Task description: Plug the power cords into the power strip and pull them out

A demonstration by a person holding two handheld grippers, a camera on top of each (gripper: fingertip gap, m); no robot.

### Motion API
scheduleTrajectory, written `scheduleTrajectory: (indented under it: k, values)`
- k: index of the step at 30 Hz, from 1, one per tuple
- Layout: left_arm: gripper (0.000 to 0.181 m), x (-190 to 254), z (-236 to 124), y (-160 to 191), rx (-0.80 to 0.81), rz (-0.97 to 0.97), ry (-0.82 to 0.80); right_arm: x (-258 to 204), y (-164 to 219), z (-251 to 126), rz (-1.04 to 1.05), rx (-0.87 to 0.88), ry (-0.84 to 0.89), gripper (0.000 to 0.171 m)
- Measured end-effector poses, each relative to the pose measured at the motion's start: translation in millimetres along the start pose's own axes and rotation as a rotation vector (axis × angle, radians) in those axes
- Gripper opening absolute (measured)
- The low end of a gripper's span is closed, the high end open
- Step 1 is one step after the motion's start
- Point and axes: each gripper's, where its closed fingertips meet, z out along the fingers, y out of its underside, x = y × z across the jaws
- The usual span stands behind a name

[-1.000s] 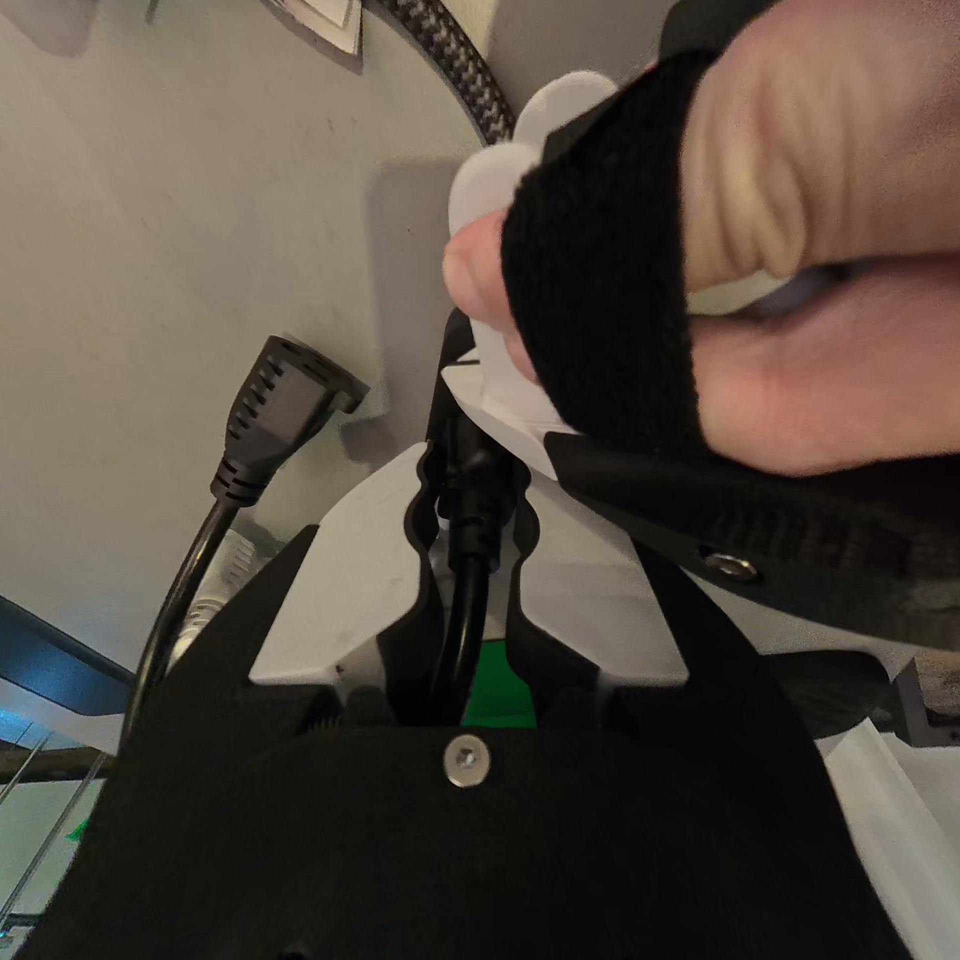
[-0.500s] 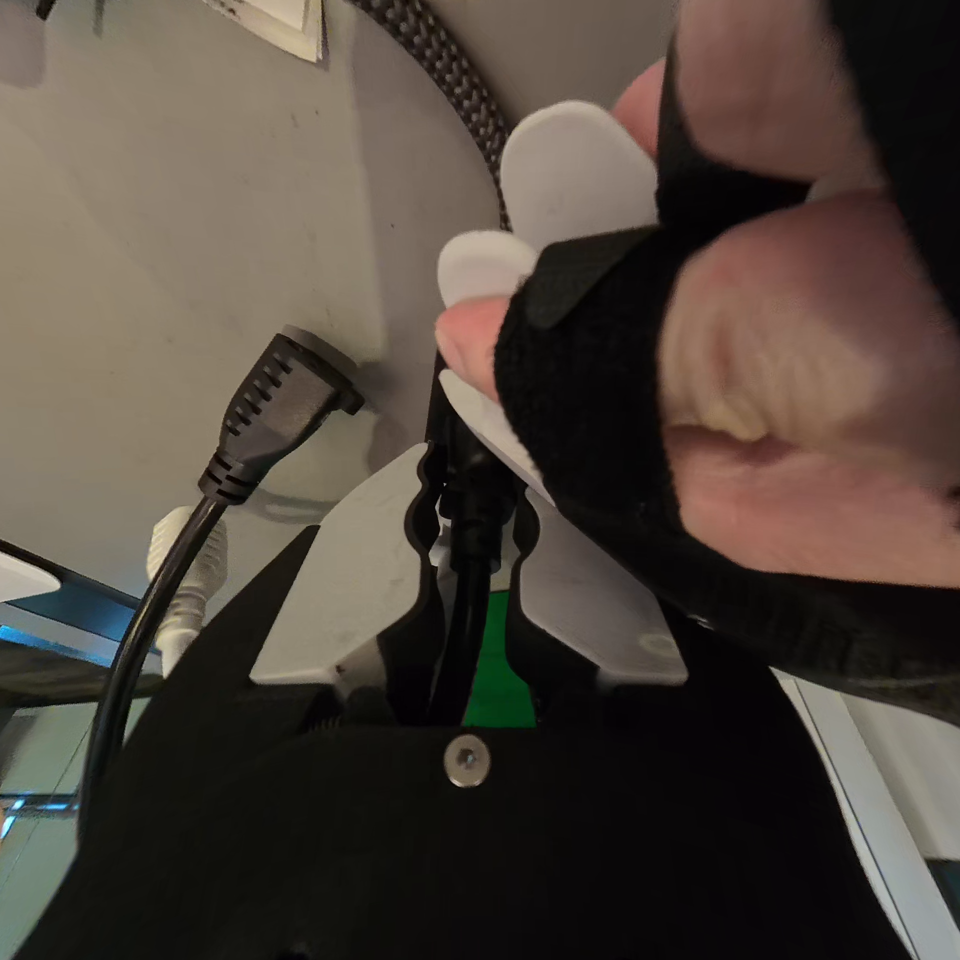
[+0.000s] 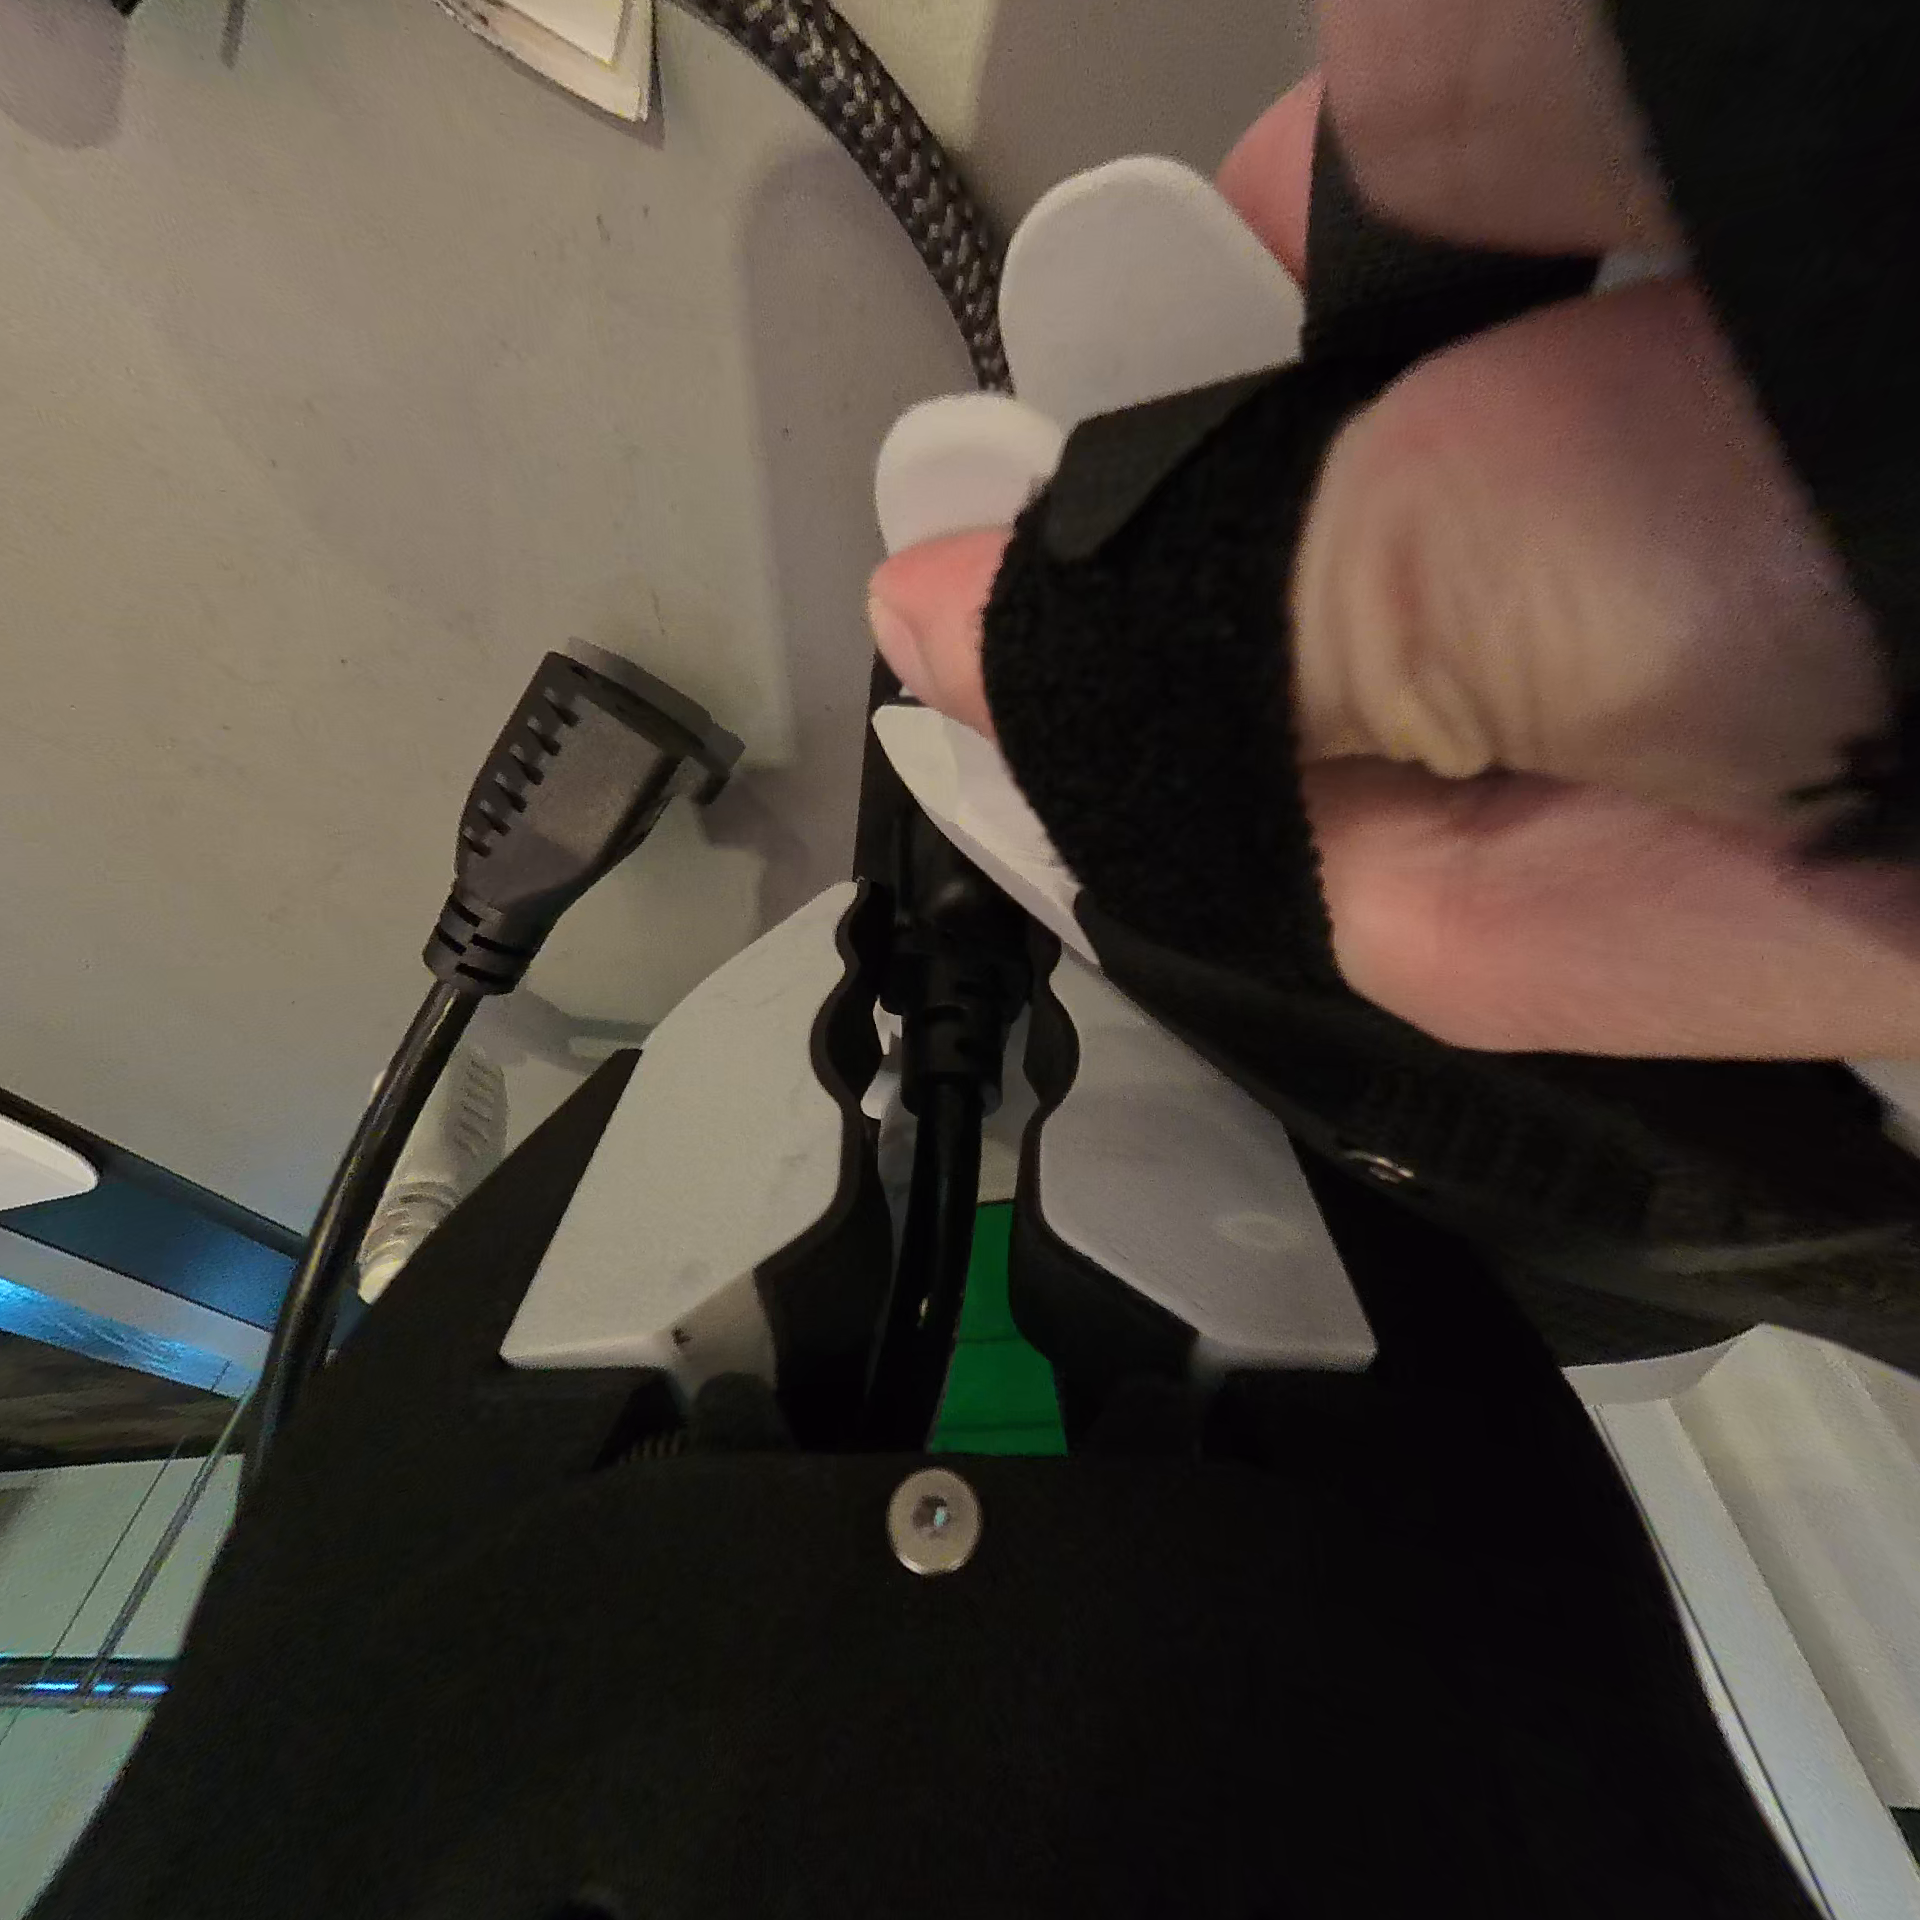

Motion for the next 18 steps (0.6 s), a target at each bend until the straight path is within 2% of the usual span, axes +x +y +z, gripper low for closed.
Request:
scheduleTrajectory:
  k: [1,18]
  values:
    - [0.023,-0.2,0.1,0.0,0.001,0.000,0.000,0.0,0.0,0.0,0.001,0.000,0.001,0.001]
    - [0.025,-1.9,-2.2,2.1,-0.047,0.010,0.009,0.7,-0.6,0.6,-0.020,-0.009,0.007,0.001]
